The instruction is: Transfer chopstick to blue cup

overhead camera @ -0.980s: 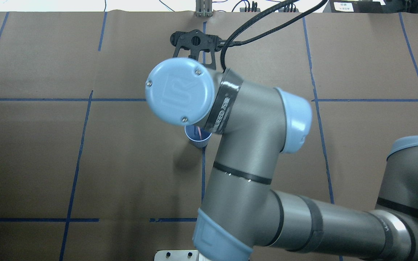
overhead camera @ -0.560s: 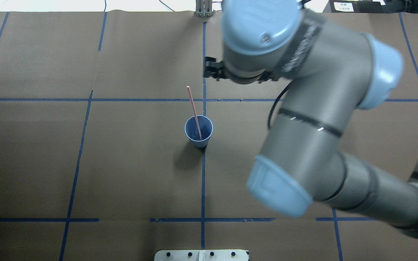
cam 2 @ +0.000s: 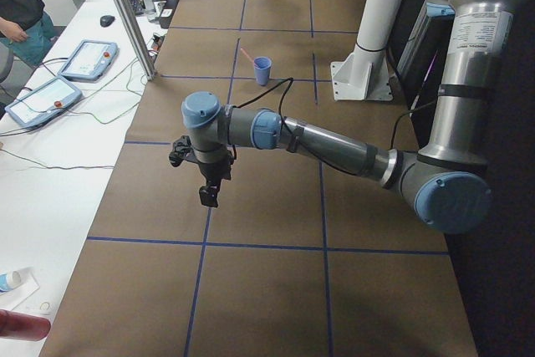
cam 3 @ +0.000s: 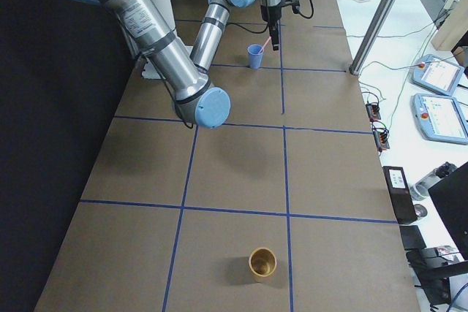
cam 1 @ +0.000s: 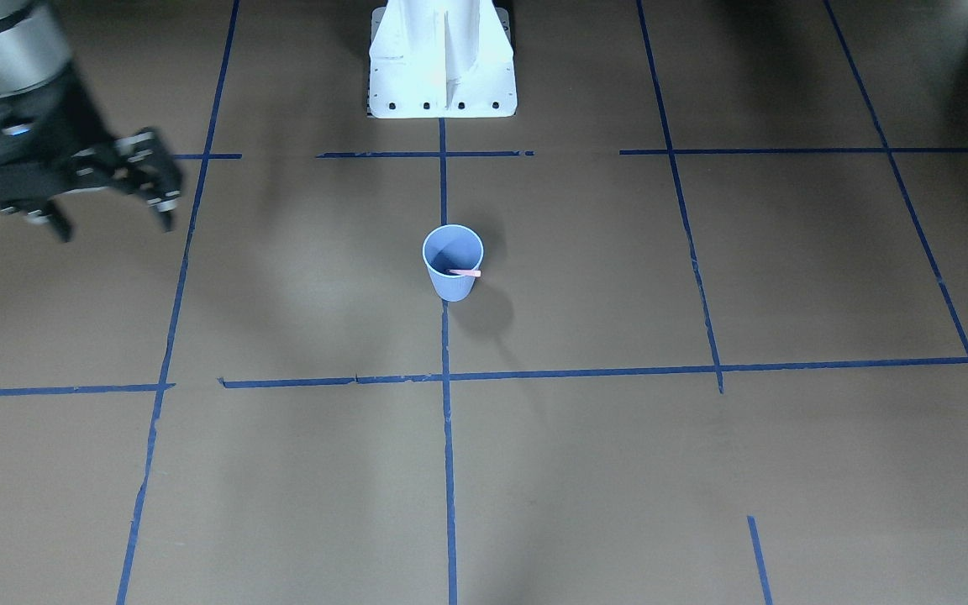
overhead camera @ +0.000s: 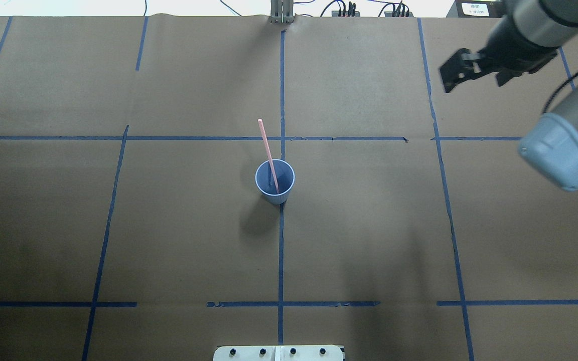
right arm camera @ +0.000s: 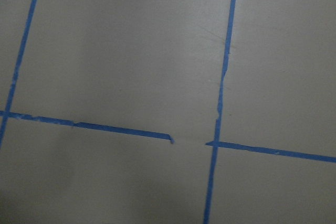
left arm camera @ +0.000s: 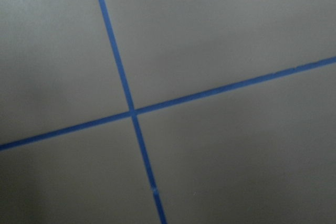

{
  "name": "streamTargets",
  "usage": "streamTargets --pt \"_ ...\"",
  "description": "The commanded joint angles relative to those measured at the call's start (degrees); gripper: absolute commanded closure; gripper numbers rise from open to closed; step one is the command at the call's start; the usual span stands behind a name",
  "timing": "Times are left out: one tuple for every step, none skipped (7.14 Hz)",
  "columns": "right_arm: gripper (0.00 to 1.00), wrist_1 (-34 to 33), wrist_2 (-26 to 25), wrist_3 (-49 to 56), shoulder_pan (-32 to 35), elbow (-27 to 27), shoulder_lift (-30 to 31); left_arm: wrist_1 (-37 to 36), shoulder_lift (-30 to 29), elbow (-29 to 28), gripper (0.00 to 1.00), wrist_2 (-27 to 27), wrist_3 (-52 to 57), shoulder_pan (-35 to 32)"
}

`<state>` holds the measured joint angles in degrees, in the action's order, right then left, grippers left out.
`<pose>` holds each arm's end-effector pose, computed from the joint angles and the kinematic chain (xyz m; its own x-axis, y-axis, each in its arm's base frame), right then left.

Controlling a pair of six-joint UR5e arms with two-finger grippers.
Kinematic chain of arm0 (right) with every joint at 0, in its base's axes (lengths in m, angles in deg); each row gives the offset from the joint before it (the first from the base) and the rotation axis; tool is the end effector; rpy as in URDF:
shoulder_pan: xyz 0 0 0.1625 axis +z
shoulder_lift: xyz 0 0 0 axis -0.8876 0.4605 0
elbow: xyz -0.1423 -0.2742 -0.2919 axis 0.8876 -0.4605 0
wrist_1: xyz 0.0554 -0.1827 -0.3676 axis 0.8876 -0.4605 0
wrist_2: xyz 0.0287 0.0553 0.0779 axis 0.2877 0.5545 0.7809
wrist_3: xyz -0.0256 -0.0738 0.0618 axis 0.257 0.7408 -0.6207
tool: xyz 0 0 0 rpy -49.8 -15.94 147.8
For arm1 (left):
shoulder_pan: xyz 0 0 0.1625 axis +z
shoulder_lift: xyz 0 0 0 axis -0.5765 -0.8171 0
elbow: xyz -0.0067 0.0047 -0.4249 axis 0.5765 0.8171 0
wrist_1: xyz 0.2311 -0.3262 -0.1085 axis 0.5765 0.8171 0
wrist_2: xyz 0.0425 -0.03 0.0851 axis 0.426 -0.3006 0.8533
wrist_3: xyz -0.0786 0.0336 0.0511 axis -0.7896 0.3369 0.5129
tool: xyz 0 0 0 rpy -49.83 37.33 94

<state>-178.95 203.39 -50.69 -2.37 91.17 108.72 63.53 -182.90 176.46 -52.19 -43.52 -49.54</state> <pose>-0.2005 -0.5186 0.2534 0.7343 -0.1407 0.6640 -0.0210 0.9731 0.2293 -0.0196 -0.5168 0.5486 0.7186 0.2501 -0.6489 -0.1892 0.9682 0.1637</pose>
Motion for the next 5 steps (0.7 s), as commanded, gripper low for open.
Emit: streamTargets --pt "0.00 7.6 5.7 13.8 9.0 -4.4 11.7 2.1 3.5 -0.3 0.00 -1.9 0.5 -0.3" --pt "0.00 7.5 8.1 20.4 13.5 -8.7 13.2 3.4 4.9 -0.3 0.00 -2.1 0.5 -1.2" --pt "0.00 7.7 9.9 30.6 19.2 -13.2 17.5 3.8 4.9 -0.3 0.00 -2.2 0.4 -1.2" --pt "0.00 7.7 10.3 38.3 25.0 -18.8 19.9 3.8 4.9 -0.1 0.00 -2.2 0.3 -1.2" --pt "0.00 7.7 10.3 38.5 26.5 -20.4 19.8 3.9 4.9 0.1 0.00 -2.2 0.2 -1.2"
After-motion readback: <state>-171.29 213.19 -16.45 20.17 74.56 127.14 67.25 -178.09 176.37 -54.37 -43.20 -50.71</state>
